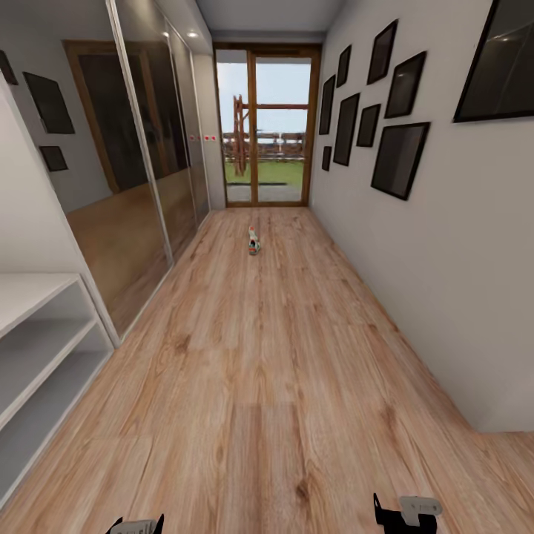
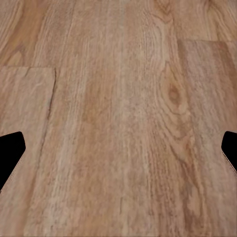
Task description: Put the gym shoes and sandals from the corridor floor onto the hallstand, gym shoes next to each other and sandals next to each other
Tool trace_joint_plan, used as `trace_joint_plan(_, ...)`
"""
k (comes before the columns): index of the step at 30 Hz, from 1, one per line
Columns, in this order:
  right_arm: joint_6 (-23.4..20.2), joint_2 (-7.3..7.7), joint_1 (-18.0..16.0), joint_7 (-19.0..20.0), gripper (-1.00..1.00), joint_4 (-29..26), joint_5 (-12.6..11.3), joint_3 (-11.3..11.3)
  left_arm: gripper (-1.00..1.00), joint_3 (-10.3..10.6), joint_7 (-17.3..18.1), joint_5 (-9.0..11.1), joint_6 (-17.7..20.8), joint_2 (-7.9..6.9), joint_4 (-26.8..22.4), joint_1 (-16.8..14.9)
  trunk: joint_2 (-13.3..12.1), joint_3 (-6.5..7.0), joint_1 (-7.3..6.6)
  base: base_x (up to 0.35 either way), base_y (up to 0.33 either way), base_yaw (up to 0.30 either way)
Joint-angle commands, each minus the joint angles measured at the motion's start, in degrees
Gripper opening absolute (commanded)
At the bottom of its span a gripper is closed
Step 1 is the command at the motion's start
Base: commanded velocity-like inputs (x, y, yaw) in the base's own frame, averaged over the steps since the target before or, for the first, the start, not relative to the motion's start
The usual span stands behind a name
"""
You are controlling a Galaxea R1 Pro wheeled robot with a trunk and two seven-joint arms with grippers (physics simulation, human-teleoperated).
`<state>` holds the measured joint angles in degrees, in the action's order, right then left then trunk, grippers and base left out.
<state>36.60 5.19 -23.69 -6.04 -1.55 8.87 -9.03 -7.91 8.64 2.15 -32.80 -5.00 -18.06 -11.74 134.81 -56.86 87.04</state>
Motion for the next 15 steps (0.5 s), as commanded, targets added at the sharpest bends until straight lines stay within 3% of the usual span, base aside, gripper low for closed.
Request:
trace_joint_plan(1, 0.1, 0.00, 0.0, -0.3, 1.00, 0.1, 0.6, -0.3, 1.00, -0.4, 0.6, 0.2, -0.1, 0.02, 0.0, 0.0, 0.0, -0.05, 0.02, 0.339, 0.000, 0.000)
trace_joint_plan(15, 0.1, 0.00, 0.0, -0.3, 1.00, 0.1, 0.6, -0.4, 1.00, -0.4, 0.6, 0.2, -0.1, 0.05, 0.1, 0.0, 0.0, -0.05, 0.02, 0.339, 0.000, 0.000)
